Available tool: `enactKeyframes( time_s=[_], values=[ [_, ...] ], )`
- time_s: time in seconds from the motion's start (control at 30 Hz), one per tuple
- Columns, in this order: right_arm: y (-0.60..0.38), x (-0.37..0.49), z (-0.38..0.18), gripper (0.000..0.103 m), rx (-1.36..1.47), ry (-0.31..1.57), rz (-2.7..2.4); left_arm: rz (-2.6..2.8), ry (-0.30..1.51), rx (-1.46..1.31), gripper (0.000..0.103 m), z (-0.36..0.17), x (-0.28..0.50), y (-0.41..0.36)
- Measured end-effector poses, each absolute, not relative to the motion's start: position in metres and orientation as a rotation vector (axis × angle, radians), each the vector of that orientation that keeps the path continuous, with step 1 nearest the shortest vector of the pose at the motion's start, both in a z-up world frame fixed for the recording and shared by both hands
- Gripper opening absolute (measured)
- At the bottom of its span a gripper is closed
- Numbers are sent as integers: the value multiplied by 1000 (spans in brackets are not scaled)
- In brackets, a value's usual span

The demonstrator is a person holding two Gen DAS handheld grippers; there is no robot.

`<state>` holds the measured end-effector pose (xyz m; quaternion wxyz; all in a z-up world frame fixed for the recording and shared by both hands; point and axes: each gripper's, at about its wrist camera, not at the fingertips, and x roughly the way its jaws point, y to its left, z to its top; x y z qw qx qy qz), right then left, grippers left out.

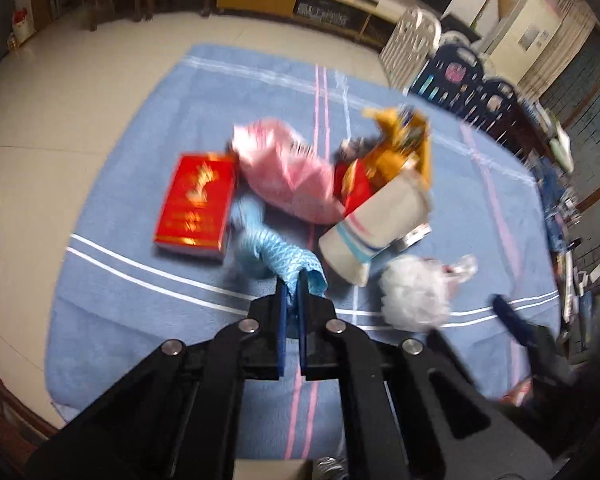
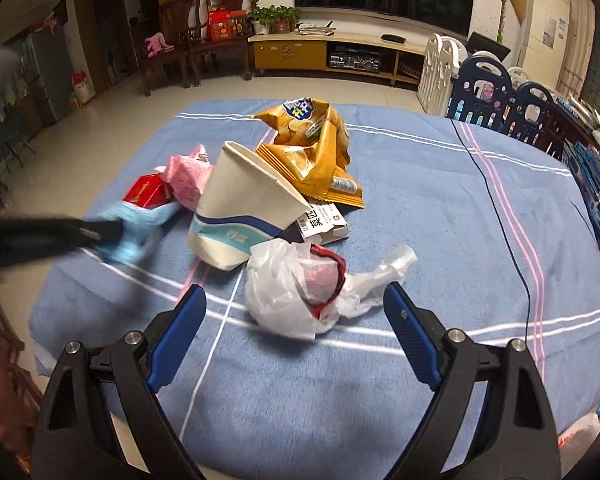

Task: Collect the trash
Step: 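Grasp the light blue cloth with the left tool while the right tool grasps the white plastic bag, then lift the blue cloth and white bag with both tools toward the wastebasket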

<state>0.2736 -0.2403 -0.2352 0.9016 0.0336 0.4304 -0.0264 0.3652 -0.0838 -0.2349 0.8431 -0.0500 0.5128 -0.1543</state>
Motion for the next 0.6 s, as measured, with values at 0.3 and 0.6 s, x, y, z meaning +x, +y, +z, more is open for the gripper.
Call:
enactKeyframes(
  time_s=[0.3,0.6],
  values=[
    [-260,296,-258,24,119,994,-6,-512,793,-135,5,-136,295,-68],
    [-293,209,-134,20,300,660,38,-516,835,-108,5,-140,295,-67]
  ],
)
